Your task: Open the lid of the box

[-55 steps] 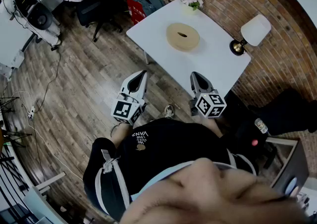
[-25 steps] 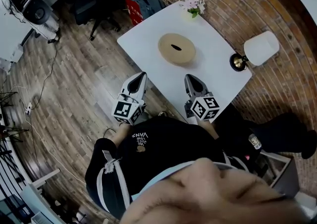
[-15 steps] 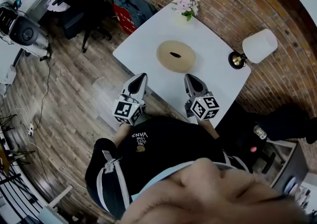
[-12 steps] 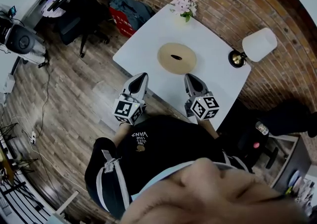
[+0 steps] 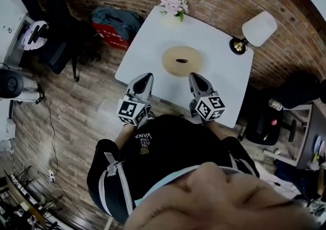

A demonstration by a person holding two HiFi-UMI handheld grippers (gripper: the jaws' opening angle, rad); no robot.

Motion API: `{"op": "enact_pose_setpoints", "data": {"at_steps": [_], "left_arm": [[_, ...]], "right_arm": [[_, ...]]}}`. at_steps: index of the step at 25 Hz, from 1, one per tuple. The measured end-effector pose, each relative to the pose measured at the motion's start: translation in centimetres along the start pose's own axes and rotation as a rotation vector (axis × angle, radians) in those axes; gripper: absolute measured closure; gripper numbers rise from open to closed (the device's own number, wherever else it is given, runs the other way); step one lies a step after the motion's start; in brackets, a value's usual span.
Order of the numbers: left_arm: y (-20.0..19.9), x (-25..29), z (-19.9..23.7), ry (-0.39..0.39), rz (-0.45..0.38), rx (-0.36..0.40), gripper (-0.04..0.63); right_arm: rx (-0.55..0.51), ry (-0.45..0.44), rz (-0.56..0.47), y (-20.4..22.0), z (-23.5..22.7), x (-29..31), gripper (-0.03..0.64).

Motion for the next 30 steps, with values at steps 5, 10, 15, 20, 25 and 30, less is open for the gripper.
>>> {"op": "enact_pose_setpoints", "data": {"at_steps": [5, 10, 15, 20, 25, 30], "left_arm": [[-0.2, 0.2, 2.2, 0.114, 0.033, 0.016, 0.586], [0.0, 0.0, 4.3, 0.175, 0.051, 0.016, 0.586], [0.8, 0.5, 5.2, 0.184, 0.064, 0.001, 0.586], [1.3, 1.9, 5.5, 0.189, 0.081, 0.009, 0.586], [1.9, 3.8, 5.7, 0.185, 0.079, 0.015, 0.586], [2.6, 6.2, 5.9, 0.158, 0.091, 0.026, 0.586]], "right_arm": [[0.018, 0.079, -0.039, 0.9, 1.9, 0.2, 0.612], [0.017, 0.121, -0.061, 1.5, 3.4, 0.7, 0.612], [0.011, 0.117, -0.053, 1.9, 3.5, 1.3, 0.611], [-0.039, 0.085, -0.019, 1.6, 2.5, 2.7, 0.611], [-0.094, 0.043, 0.022, 1.0, 0.8, 4.2, 0.611], [-0.147, 0.004, 0.074, 0.3, -1.1, 5.8, 0.611]]}}
Point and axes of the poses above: the fingertips, and each gripper's own axes: x forward along the fingers, z to its left, y out of its underside, the point moved 10 cm from there along -x, backward along the fingers, and after that the axes turned 3 degrees about y, right-handed, at the moved point
